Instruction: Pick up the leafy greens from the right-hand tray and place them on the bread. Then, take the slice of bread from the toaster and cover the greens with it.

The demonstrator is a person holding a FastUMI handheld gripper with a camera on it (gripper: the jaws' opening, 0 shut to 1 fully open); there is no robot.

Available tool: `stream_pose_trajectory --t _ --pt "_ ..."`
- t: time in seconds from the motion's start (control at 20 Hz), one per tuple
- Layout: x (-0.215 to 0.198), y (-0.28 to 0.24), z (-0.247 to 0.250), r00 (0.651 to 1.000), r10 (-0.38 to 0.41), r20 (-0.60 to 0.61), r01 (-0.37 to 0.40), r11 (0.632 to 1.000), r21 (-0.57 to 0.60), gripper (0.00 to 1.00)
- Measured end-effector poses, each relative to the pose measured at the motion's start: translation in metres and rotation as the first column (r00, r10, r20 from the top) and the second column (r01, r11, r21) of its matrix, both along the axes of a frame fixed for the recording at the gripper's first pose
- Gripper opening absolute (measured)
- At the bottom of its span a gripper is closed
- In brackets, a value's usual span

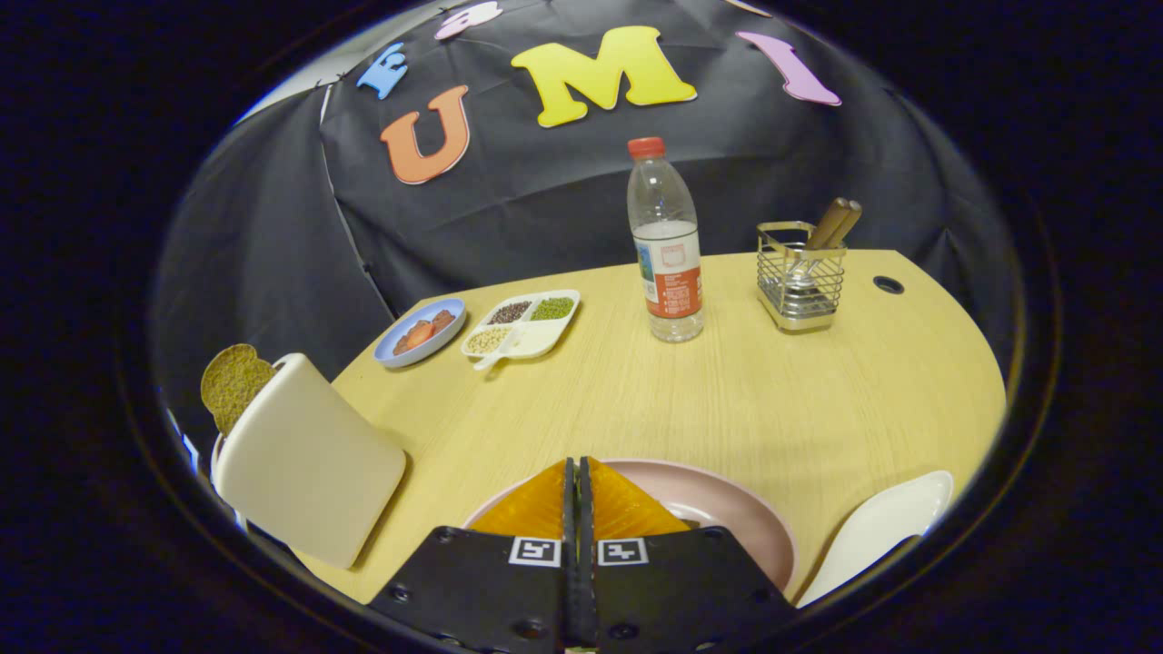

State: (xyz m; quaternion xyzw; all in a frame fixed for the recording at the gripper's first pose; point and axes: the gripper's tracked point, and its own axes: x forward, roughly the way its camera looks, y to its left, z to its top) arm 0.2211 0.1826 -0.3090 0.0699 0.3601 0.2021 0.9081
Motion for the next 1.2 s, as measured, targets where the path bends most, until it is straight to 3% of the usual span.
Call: stream_pose_trajectory --t 0.1,0.35,0.4,0.45,0.55,0.6,0.95,1.2 --pt "0.003 -0.001 -0.002 1.000 0.001 0.014 -0.001 1.000 0.001 0.01" --pt "0.003 -0.013 0.011 0.998 -0.018 0.062 0.020 0.999 -0.025 0.45" --pt "0.002 -0.014 0.016 0.997 -0.020 0.074 0.022 0.999 -0.031 0.50" --pt "-0.002 -0.015 0.022 0.996 -0.020 0.091 0.024 0.999 -0.040 0.66" --pt "-0.009 -0.020 0.039 0.990 -0.025 0.140 0.035 0.997 -0.074 0.83" --pt "-0.014 -0.021 0.050 0.986 -0.028 0.163 0.042 0.995 -0.087 0.89" --pt "-0.071 0.010 0.154 0.923 -0.008 0.384 0.043 0.996 -0.083 0.96" --pt "-0.124 0.063 0.214 0.895 0.012 0.446 0.006 0.999 -0.038 0.96"
